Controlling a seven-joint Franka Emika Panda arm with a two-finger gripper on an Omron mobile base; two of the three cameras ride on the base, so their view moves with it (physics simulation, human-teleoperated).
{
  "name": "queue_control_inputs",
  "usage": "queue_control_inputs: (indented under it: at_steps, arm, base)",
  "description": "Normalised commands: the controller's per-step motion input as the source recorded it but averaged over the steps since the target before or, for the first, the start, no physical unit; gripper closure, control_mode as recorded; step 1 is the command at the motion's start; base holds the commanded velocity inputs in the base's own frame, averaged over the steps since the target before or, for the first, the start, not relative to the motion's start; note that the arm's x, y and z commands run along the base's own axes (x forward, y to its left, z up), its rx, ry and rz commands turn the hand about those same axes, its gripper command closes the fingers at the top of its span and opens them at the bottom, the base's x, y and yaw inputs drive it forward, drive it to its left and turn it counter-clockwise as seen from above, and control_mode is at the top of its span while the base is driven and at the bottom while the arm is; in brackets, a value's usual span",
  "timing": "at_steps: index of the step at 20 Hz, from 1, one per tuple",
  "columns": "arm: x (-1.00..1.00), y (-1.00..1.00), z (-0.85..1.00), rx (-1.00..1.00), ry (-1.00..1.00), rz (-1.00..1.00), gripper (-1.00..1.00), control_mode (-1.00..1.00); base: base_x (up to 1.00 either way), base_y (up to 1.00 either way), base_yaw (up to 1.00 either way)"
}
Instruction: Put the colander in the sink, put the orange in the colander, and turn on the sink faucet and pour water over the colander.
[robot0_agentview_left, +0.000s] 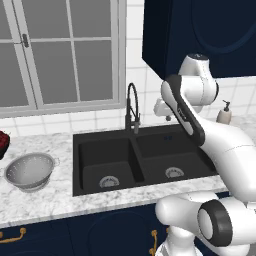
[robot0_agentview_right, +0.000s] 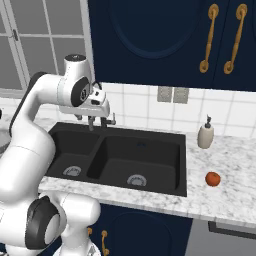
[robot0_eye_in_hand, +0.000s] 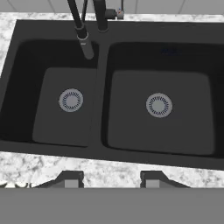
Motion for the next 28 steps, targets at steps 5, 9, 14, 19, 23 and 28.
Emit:
queue_control_inputs:
  at_steps: [5, 9, 14, 19, 23, 28]
  arm:
    - [0.00, 0.00, -0.01, 0.00, 0.02, 0.00, -1.00, -1.00]
    - [0.00, 0.26, -0.17, 0.00, 0.00, 0.00, -1.00, -1.00]
    - [0.00, 0.84, -0.09, 0.00, 0.00, 0.00, -1.00, -1.00]
    - [0.00, 0.98, 0.00, 0.00, 0.00, 0.00, -1.00, -1.00]
    - [0.00, 0.90, 0.00, 0.00, 0.00, 0.00, -1.00, -1.00]
    - [0.00, 0.82, 0.00, 0.00, 0.00, 0.00, -1.00, -1.00]
  base:
    - [0.00, 0.00, 0.00]
    - [0.00, 0.00, 0.00]
    - [0.00, 0.00, 0.00]
    - [0.00, 0.00, 0.00]
    - [0.00, 0.00, 0.00]
    - [0.00, 0.00, 0.00]
